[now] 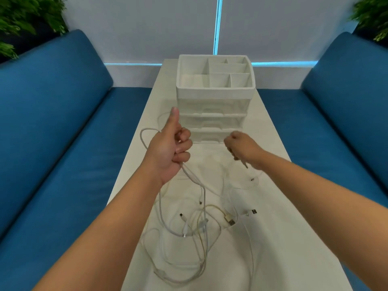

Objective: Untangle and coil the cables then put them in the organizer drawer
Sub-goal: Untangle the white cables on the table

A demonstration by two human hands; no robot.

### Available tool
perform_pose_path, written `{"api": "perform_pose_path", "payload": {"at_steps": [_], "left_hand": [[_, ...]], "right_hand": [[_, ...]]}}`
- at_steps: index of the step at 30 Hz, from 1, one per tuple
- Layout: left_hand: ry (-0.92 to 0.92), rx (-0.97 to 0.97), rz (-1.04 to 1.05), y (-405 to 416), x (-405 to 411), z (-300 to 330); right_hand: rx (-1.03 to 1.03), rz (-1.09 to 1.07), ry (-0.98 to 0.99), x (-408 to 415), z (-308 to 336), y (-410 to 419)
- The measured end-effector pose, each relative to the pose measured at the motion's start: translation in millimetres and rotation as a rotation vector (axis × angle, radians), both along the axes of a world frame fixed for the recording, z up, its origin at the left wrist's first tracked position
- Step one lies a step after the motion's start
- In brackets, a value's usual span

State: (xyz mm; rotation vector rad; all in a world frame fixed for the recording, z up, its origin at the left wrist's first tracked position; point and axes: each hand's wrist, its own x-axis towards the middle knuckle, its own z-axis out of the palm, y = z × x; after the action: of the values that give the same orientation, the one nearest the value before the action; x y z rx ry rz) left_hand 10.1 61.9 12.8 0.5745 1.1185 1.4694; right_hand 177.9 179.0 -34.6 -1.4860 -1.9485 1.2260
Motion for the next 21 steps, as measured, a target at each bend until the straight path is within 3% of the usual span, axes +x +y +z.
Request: {"api": "perform_pose_path", "payload": {"at_steps": [3,9,15,21], "left_hand": [[0.030,0.021,-0.009,2,10,8],[-0.157,-0.146,-0.148,-8,15,-1],[-0.359,-0.195,-0.173,-14,18,-7],[-0.462,-0.043,-0.145,-9,16,17]], "right_hand": [[-0.126,-0.065,0.161,-6,41,-12],[-0.256,-0.072,0.432,-5,86,-43],[-0.154,0.111,0.439,-4,112,-73],[-0.120,0.529,0.315,13,103,-100]]}}
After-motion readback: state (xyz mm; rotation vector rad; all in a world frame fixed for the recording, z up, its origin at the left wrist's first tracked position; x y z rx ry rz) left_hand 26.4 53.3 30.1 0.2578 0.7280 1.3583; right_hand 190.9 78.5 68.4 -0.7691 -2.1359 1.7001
